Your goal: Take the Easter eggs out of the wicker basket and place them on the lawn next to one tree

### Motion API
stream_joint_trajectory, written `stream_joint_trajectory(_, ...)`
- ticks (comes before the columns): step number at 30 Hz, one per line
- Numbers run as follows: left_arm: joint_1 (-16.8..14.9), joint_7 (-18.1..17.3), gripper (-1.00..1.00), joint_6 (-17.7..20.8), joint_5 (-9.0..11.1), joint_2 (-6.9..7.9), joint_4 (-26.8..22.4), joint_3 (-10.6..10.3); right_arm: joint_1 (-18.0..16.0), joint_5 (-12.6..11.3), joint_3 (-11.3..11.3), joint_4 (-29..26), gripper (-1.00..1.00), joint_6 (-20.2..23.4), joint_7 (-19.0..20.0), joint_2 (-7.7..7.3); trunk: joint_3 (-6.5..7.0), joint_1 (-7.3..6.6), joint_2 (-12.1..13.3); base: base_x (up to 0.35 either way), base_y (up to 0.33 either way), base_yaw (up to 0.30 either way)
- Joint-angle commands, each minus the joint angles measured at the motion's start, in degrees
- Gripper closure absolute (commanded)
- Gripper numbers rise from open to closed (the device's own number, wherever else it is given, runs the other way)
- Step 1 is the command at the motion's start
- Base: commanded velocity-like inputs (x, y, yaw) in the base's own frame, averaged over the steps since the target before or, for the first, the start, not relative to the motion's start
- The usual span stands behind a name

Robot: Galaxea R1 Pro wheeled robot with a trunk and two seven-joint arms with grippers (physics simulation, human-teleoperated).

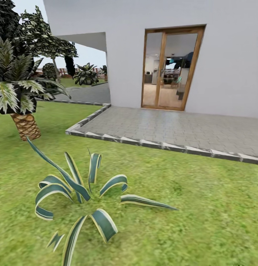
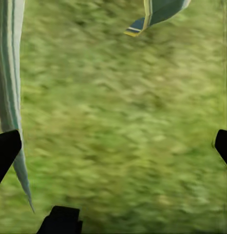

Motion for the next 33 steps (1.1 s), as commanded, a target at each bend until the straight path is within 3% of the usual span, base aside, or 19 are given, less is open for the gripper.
stream_joint_trajectory(1, 0.0, 0.0, -1.0, -0.1, 0.5, -0.03, 0.0, 0.1, -0.1, 0.0, -0.1, 0.1, -1.0, -0.2, 0.0, 0.01, -0.05, -0.01, 0.0, 0.0, -0.287, -0.102)
stream_joint_trajectory(24, 0.0, 0.0, -1.0, -0.1, 0.5, -0.03, 0.0, 0.1, -0.1, 0.0, -0.1, 0.1, -1.0, -0.2, 0.0, 0.01, -0.05, -0.01, 0.0, 0.001, -0.289, -0.008)
stream_joint_trajectory(33, 0.0, 0.0, -1.0, -0.1, 0.5, -0.03, 0.0, 0.1, -0.1, 0.1, -0.1, 0.1, -1.0, -0.2, 0.0, 0.01, -0.05, -0.01, 0.0, 0.15, -0.282, -0.005)
